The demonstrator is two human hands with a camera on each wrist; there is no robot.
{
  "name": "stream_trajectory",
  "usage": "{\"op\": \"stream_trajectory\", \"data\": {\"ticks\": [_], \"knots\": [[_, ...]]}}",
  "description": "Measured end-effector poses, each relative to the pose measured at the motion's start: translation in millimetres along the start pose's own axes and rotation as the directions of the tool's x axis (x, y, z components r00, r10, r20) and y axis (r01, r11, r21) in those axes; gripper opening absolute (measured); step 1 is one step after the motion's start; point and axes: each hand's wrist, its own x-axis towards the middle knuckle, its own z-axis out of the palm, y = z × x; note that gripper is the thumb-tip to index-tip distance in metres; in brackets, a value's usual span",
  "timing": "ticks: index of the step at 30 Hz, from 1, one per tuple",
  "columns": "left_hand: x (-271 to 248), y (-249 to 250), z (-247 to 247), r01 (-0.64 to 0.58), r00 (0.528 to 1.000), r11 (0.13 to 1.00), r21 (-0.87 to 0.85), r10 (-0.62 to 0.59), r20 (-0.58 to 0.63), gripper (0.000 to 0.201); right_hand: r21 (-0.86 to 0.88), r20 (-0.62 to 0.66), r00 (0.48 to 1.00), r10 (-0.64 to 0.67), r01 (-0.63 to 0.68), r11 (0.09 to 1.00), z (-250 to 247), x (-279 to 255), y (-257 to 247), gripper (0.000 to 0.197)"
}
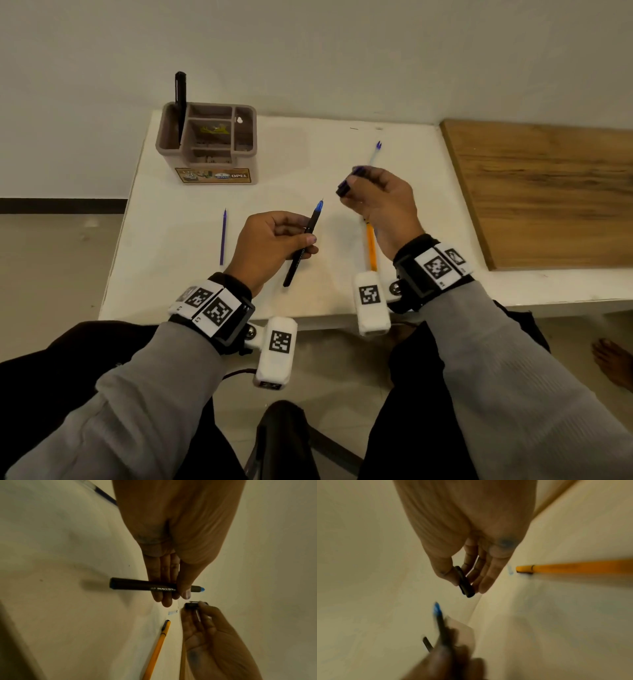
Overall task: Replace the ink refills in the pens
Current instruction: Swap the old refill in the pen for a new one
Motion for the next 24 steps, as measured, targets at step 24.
{"op": "stream_trajectory", "data": {"ticks": [24], "knots": [[-3.1, 10.9, 9.3, -0.134, 0.980, 0.989, -0.070, 0.122, -0.158, 0.042, -0.182, 0.192, 0.972, -0.134, 0.169, 0.969, 20.2, -17.9, 9.1, 0.027]]}}
